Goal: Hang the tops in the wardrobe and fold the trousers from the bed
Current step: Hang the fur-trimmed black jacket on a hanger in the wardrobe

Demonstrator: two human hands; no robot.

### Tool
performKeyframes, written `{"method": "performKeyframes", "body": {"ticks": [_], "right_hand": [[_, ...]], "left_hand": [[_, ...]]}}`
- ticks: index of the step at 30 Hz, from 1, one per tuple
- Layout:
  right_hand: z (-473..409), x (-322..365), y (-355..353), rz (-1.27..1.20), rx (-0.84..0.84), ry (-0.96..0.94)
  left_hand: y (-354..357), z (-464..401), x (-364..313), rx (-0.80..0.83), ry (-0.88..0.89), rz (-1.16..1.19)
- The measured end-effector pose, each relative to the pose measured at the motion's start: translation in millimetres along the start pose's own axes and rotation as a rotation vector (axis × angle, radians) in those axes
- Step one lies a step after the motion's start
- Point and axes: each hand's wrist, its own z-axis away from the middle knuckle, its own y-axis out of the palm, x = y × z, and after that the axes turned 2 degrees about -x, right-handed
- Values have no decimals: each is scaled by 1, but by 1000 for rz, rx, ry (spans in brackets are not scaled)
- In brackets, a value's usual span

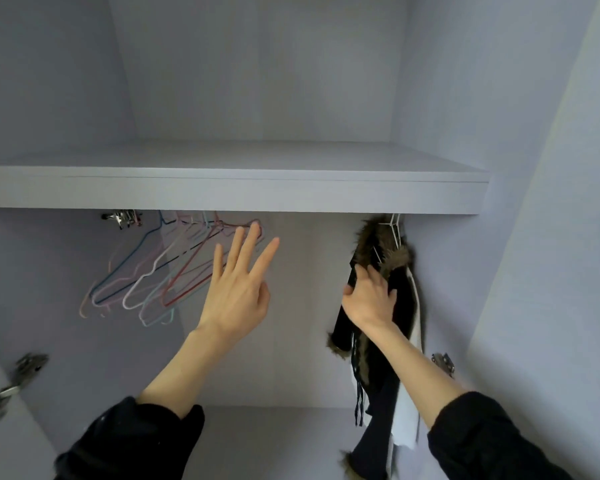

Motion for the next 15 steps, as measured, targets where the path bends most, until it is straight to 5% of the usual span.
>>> {"method": "performKeyframes", "body": {"ticks": [5, 11, 15], "right_hand": [[63, 56, 1, -79, 121, -179], [179, 132, 24, -232, 290, -450], [293, 188, 48, -312, 553, -651]], "left_hand": [[-30, 66, 22, 120, -132, 121], [-113, 194, 59, 45, -380, 209], [-176, 317, 83, -15, -625, 147]]}}
